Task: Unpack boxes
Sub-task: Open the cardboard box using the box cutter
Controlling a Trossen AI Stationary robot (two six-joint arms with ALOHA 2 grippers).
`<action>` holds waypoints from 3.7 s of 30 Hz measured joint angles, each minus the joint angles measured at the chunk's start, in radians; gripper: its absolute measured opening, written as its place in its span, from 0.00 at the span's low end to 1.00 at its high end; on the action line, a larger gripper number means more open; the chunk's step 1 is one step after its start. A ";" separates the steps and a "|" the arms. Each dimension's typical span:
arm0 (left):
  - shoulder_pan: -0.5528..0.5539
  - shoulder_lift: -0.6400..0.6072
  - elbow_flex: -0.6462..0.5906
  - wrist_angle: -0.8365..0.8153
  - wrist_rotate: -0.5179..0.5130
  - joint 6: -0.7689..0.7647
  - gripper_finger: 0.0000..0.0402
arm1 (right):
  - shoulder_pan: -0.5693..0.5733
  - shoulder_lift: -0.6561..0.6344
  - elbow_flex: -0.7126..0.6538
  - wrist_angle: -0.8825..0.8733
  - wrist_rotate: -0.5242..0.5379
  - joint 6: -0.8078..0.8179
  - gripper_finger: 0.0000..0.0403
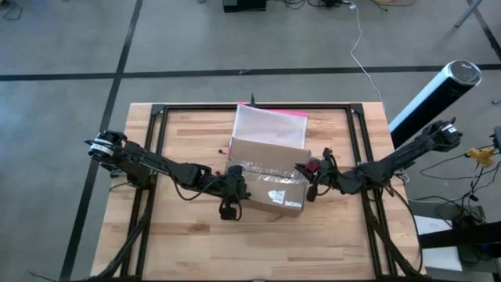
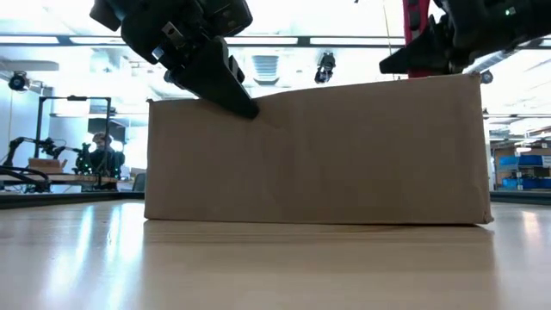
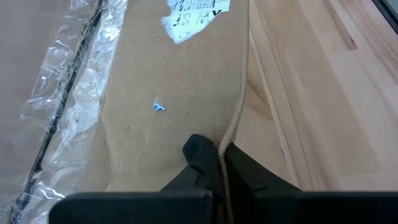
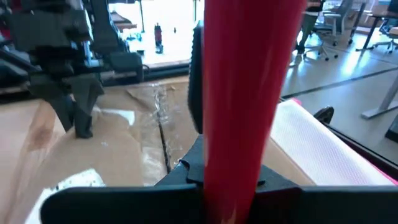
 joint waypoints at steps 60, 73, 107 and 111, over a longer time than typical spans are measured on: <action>0.003 0.024 -0.004 0.137 -0.135 -0.145 0.00 | -0.074 0.250 -0.030 0.246 0.341 0.260 0.01; 0.003 0.024 -0.004 0.136 -0.135 -0.148 0.00 | -0.074 0.211 0.004 0.169 0.357 0.171 0.01; 0.005 0.023 -0.003 0.131 -0.152 -0.163 0.00 | -0.063 0.210 0.074 -0.021 0.305 0.258 0.01; 0.005 0.023 -0.003 0.129 -0.151 -0.162 0.00 | -0.063 0.210 0.074 -0.027 0.311 0.258 0.01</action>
